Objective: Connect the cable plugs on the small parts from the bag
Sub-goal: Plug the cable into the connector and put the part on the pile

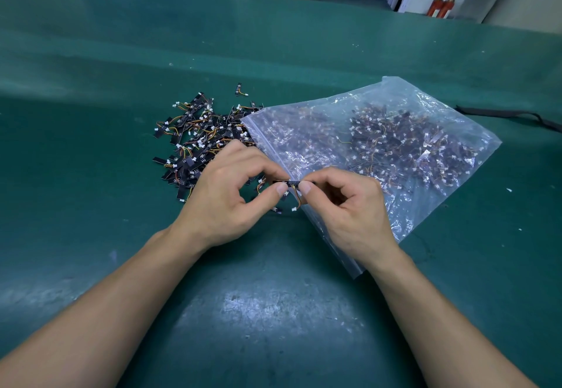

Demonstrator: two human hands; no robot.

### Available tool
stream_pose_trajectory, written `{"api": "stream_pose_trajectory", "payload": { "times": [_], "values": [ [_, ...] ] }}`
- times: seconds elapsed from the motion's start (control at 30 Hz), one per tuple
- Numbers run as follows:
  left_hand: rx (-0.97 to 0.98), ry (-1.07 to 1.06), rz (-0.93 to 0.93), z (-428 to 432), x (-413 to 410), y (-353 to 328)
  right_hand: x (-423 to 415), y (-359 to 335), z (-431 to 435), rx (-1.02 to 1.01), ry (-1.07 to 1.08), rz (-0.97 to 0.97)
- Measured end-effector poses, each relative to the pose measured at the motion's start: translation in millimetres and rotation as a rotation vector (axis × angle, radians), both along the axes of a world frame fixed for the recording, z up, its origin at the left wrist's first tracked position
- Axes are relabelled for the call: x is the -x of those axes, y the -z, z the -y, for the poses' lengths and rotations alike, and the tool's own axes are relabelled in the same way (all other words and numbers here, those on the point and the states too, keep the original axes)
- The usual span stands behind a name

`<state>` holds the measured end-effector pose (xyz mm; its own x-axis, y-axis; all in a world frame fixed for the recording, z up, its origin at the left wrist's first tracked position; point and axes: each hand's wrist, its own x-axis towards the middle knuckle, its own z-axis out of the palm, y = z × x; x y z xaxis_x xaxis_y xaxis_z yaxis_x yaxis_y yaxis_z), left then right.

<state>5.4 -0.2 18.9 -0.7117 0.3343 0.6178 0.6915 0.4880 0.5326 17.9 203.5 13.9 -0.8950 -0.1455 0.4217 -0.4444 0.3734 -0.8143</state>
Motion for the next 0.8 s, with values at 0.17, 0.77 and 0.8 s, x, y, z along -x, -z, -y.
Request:
{"api": "stream_pose_trajectory", "payload": {
  "times": [0.17, 0.77, 0.8],
  "values": [
    [0.003, -0.004, 0.037, 0.2, 0.4, 1.5, -2.0, -1.3, 1.3, 0.014, -0.014, 0.039],
    [0.0, -0.001, 0.06, -1.7, -1.1, 0.1, -2.5, -1.9, 1.0, 0.017, -0.027, 0.091],
    [0.003, -0.003, 0.057, -1.6, -0.8, 0.2, -2.5, -2.0, 1.1, 0.022, -0.029, 0.097]
  ]
}}
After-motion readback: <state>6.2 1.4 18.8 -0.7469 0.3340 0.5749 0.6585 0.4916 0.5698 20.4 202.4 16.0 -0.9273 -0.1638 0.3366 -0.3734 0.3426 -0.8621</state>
